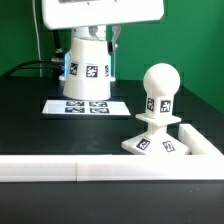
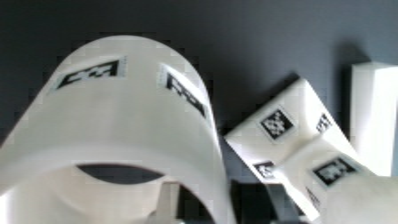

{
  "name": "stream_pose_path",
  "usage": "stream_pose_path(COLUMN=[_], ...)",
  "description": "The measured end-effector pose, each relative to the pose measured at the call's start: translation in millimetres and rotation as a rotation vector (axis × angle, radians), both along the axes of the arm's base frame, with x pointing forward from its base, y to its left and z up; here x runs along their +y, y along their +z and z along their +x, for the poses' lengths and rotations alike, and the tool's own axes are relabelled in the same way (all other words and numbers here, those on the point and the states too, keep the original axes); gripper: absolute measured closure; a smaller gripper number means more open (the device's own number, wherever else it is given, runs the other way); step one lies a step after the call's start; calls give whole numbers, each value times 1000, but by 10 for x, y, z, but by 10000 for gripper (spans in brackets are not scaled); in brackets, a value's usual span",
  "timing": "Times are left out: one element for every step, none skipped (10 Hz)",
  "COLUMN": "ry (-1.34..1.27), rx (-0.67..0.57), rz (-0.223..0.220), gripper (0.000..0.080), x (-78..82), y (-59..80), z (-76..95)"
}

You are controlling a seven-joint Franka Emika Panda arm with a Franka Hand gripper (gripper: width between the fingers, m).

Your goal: Assemble lamp

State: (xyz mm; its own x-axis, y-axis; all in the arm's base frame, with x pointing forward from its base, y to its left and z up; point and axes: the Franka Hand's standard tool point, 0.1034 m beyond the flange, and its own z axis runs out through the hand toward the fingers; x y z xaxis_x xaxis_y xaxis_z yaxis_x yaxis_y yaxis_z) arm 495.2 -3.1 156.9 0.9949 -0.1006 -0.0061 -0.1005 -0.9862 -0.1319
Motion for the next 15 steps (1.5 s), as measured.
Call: stream_pose_path(ry=[-2,-2,-1,-31,-46,-55,-76,-94,-109,-121,-140,-168,-178,-179,-179], rx=[2,2,3,17,35,51,53,67,83,88,83,87,84,73,67], rz=[0,0,0,13,41,63,70,74,78,83,85,86,87,88,87], gripper=[755,755,755,755,755,755,755,755,755,755,755,755,755,755,755], x=[-3,-2,-1,65,207,298,374,447,515,589,678,791,907,981,1046], y=[-8,-8,-9,13,84,188,317,433,555,678,753,815,882,896,863], z=[-6,-6,-7,-13,4,72,169,233,281,343,397,440,508,564,604])
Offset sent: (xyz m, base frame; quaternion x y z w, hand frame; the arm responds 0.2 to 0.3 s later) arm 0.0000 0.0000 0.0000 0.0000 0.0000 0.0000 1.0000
